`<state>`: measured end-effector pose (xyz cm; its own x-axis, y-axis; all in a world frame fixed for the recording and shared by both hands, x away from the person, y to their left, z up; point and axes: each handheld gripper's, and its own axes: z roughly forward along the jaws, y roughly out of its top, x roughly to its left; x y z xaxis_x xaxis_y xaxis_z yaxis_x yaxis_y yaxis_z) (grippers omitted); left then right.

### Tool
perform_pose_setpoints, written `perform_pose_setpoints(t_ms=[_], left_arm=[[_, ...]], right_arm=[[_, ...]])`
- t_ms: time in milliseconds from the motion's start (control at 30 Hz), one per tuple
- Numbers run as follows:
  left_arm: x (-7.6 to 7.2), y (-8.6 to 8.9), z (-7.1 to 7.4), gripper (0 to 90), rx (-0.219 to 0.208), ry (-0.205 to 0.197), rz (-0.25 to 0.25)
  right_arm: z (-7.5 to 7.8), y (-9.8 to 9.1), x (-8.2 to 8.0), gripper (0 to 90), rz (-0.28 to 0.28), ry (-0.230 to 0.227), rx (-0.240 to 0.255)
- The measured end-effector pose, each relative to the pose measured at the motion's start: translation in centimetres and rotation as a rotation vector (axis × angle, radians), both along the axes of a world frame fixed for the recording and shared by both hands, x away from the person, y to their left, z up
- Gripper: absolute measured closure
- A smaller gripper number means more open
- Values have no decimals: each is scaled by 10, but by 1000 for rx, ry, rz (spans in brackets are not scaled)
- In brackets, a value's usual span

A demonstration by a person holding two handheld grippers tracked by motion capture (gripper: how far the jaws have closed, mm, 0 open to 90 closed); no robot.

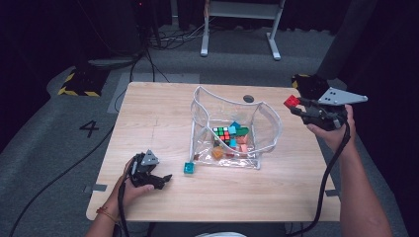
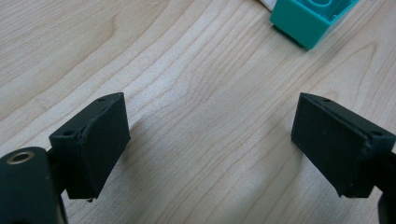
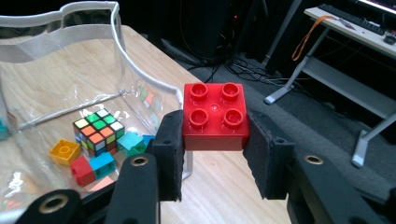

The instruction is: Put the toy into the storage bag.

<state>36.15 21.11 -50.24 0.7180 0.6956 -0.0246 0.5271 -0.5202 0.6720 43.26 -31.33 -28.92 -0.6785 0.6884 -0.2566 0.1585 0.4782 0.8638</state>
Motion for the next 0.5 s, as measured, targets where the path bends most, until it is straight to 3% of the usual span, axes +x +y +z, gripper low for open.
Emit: perform_pose_setpoints(t_ms=[400, 500], left_arm=[[0, 0, 0, 116, 0, 0, 0], [0, 0, 0, 116, 0, -1, -1]], right_arm=[[0, 52, 9, 593, 159, 40, -53], [-3, 67, 10, 593, 194, 50, -92]])
